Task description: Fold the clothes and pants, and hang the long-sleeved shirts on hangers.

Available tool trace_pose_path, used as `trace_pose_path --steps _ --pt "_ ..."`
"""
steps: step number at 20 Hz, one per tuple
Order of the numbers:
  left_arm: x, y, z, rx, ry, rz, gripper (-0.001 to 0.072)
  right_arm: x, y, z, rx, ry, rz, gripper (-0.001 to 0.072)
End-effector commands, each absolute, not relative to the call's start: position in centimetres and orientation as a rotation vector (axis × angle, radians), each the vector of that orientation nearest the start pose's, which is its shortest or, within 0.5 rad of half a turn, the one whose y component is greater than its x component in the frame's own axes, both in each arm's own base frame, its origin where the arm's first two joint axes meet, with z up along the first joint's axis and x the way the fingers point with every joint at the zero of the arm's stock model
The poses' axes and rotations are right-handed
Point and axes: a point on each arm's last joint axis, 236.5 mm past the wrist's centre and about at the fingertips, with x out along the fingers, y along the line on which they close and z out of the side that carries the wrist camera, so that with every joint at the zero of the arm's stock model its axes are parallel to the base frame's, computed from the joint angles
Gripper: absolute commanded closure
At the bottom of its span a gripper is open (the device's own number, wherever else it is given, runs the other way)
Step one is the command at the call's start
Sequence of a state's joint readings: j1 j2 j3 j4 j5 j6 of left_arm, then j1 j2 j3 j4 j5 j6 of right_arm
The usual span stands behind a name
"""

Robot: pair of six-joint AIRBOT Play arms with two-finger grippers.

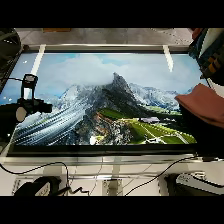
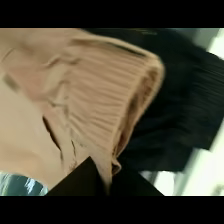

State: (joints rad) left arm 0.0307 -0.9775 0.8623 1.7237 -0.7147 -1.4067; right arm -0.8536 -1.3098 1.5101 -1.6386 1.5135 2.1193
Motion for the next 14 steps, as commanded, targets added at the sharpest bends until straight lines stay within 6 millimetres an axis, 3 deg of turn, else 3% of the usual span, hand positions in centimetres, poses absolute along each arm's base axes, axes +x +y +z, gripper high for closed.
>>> trace_pose_path --steps 1,3,4,7,8,9,11,12,14 --pt "39.2 3.6 5.9 0.292 0.835 0.008 0.0697 20.0 -30.1 10.7 1.018 0.984 -1.351 0.0569" --pt "39.2 3.6 5.9 0.292 0.835 0.008 0.0696 20.1 -30.1 10.5 1.026 0.986 -1.353 0.0121" --pt "39.2 3.6 5.9 0.292 0.835 0.008 0.0696 20.1 -30.1 10.5 1.025 0.986 -1.352 0.0011" --pt "39.2 3.6 5.9 0.292 0.835 0.008 0.0696 20.4 -30.1 10.5 1.027 0.979 -1.345 0.002" --pt "39.2 3.6 5.9 0.292 0.835 0.008 0.0697 20.8 -30.1 10.5 1.022 0.976 -1.326 0.0032" --pt "39.2 3.6 5.9 0.292 0.835 0.008 0.0697 21.6 -30.2 10.5 0.998 0.977 -1.27 0.0092" --pt "39.2 3.6 5.9 0.292 0.835 0.008 0.0696 25.4 -29.0 10.8 0.971 0.968 -1.057 0.0532" --pt "39.2 3.6 5.9 0.292 0.835 0.008 0.0696 27.8 -27.7 11.1 0.974 0.955 -0.935 0.0687" --pt "39.2 3.6 5.9 0.292 0.835 0.008 0.0696 33.5 -23.4 12.5 0.912 0.929 -0.617 0.0695"
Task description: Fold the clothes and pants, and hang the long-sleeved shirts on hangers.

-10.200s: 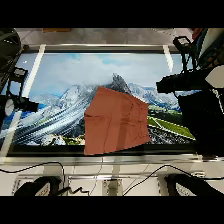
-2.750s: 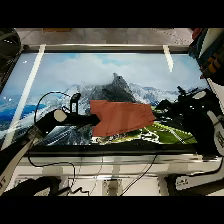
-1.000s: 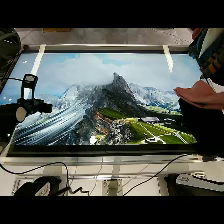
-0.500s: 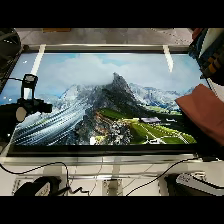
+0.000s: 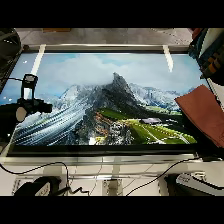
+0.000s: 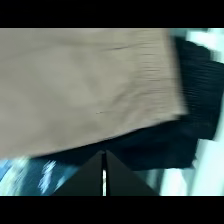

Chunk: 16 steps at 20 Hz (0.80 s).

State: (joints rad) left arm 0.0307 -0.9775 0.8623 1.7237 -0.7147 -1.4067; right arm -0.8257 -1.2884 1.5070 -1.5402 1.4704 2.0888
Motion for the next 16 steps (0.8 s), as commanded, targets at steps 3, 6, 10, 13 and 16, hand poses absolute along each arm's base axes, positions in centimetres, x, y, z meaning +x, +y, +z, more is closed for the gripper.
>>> trace_pose_path --steps 3,6,10,13,16 --pt "39.2 3.6 5.9 0.292 0.835 0.008 0.0696 41.0 -12.2 15.6 0.796 0.895 -0.142 0.0695" --pt "39.2 3.6 5.9 0.292 0.835 0.008 0.0696 43.1 0.7 16.4 0.541 0.953 0.23 0.0695" --pt "39.2 3.6 5.9 0.292 0.835 0.008 0.0696 43.3 11.1 15.1 0.033 0.927 0.444 0.0694" --pt "39.2 3.6 5.9 0.292 0.835 0.008 0.0696 43.1 15.7 15.5 -0.093 0.867 0.507 0.0694" --pt "39.2 3.6 5.9 0.292 0.835 0.008 0.0696 41.5 19.7 15.6 -0.117 0.865 0.598 0.0694"
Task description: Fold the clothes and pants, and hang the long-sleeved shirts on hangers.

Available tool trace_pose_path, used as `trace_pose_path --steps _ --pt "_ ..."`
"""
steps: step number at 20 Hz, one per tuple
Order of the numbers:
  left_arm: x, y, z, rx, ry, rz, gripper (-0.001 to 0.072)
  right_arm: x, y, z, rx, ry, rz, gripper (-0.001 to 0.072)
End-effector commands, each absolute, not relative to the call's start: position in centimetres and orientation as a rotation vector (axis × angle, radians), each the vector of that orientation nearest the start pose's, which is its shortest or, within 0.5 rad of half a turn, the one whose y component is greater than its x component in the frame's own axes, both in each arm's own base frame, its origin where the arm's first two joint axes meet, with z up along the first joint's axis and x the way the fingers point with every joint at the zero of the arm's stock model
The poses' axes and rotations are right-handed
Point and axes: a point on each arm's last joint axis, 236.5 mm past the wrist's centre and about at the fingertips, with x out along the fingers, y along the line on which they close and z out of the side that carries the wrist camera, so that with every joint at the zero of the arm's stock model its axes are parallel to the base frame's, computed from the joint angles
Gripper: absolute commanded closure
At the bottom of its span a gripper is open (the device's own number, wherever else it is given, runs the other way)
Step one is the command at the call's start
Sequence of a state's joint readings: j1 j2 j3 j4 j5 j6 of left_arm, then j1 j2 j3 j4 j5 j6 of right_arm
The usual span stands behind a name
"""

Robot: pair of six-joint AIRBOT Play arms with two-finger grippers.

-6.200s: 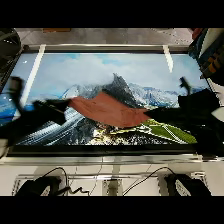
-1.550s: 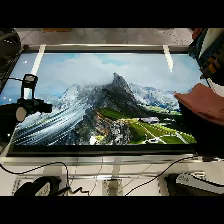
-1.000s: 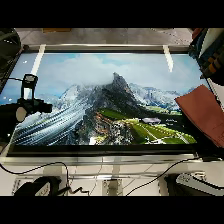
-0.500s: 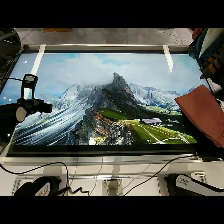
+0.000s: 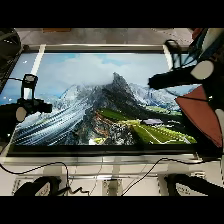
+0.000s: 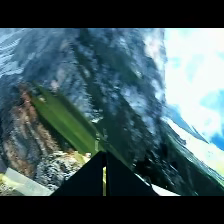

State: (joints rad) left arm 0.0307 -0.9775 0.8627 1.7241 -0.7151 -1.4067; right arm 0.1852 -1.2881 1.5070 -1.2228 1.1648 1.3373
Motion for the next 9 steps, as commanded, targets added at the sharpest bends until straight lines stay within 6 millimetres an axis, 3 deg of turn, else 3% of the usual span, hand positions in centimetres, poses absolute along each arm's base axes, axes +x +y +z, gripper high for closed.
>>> trace_pose_path --steps 1,4,9 --pt "39.2 3.6 5.9 0.292 0.835 0.008 0.0696 41.0 20.6 15.6 -0.127 0.865 0.62 0.0694" --pt "39.2 3.6 5.9 0.292 0.835 0.008 0.0696 40.1 22.4 15.6 -0.145 0.864 0.659 0.0694" --pt "39.2 3.6 5.9 0.292 0.835 0.008 0.0696 39.9 22.6 15.6 -0.147 0.864 0.666 0.0694"
